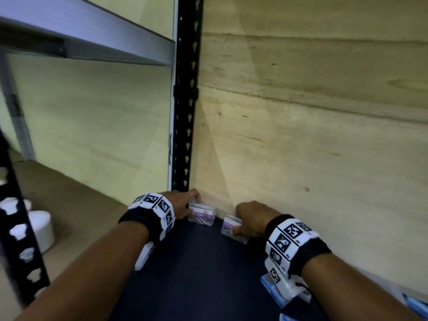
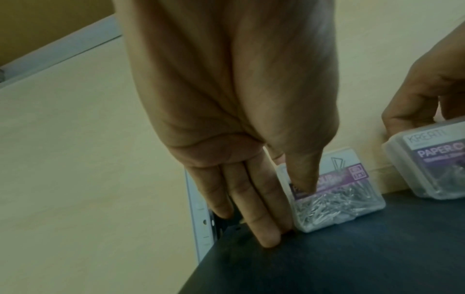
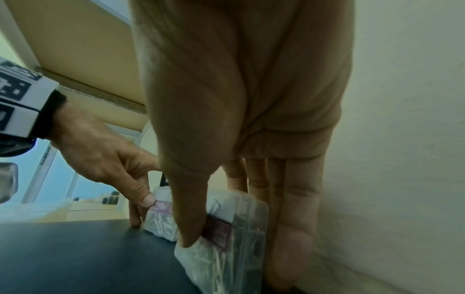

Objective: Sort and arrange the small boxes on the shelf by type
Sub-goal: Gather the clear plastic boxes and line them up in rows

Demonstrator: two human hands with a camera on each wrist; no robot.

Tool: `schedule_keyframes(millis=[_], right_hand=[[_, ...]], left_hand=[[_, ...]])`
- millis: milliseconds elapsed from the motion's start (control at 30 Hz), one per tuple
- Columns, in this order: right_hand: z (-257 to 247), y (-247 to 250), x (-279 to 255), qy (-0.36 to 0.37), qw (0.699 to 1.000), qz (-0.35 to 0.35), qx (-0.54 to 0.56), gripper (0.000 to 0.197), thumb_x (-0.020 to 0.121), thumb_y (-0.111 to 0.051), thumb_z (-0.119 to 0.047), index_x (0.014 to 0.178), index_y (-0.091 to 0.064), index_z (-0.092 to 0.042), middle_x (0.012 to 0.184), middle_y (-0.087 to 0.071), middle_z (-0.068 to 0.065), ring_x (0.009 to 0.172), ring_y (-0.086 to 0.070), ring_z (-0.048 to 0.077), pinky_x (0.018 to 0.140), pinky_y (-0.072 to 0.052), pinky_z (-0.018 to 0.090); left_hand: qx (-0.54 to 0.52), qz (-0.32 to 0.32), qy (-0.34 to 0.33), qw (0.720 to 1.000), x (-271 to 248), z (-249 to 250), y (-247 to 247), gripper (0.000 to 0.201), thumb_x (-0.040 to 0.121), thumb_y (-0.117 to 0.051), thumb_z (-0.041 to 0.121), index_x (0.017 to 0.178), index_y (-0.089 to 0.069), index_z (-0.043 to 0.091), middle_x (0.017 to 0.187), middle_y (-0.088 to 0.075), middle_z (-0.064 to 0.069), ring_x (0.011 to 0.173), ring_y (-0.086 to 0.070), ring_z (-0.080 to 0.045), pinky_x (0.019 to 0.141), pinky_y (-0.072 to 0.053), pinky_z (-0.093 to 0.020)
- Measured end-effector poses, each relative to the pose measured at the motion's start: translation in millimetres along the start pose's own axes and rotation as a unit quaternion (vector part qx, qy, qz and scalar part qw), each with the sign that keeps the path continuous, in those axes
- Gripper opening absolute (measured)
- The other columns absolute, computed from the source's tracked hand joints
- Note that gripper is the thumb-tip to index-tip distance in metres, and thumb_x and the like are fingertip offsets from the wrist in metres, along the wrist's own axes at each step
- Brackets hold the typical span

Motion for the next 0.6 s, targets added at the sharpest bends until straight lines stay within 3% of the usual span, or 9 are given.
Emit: schedule_keyframes(millis=[133, 200, 333, 600], right_hand=[[4.6, 4.5, -2.9, 0.002, 1.000, 0.003, 0.023, 0.046, 0.091, -0.066, -0.041, 0.127, -0.055, -0.014, 0.124, -0.059, 0.006, 0.105, -0.058, 0.023, 0.085, -0.049, 0.033], [6.3, 6.5, -1.4, 0.005, 1.000, 0.002, 0.030, 0.042, 0.090, -0.068, -0.036, 0.123, -0.061, -0.011, 0.122, -0.064, 0.006, 0.107, -0.062, 0.024, 0.089, -0.050, 0.036], [6.0, 9.6, 6.0, 0.004, 0.999, 0.013, 0.042, 0.035, 0.087, -0.073, -0.034, 0.114, -0.067, -0.011, 0.113, -0.068, 0.007, 0.102, -0.065, 0.025, 0.084, -0.052, 0.035], [-1.4, 10.7, 16.2, 0.015, 1.000, 0.025, 0.008, 0.035, 0.089, -0.071, -0.033, 0.115, -0.063, -0.011, 0.111, -0.066, 0.007, 0.098, -0.064, 0.025, 0.079, -0.050, 0.033]], left_hand=[[-0.014, 0.003, -0.011, 1.000, 1.9, 0.1, 1.3, 0.037, 0.096, -0.056, 0.035, 0.128, -0.039, 0.032, 0.081, -0.057, 0.011, 0.069, -0.056, -0.011, 0.074, -0.048, -0.026], [-0.014, 0.002, -0.015, 1.000, 3.2, -0.2, 1.5, 0.037, 0.095, -0.057, 0.034, 0.128, -0.039, 0.032, 0.077, -0.056, 0.013, 0.067, -0.056, -0.009, 0.076, -0.050, -0.027], [-0.014, -0.006, -0.021, 1.000, 4.8, 0.6, 0.5, 0.036, 0.096, -0.057, 0.033, 0.127, -0.038, 0.033, 0.079, -0.061, 0.008, 0.073, -0.061, -0.015, 0.079, -0.053, -0.032], [-0.036, -0.008, -0.031, 0.999, 6.0, 0.4, 0.2, 0.033, 0.095, -0.058, 0.032, 0.122, -0.039, 0.033, 0.093, -0.071, -0.004, 0.080, -0.069, -0.021, 0.082, -0.056, -0.039]])
Point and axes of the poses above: each hand's wrist, its own x-axis towards the middle knuckle, its own y-axis out of the back of the hand, z = x × y, the point moved 8 cm from there along x, towards the middle knuckle
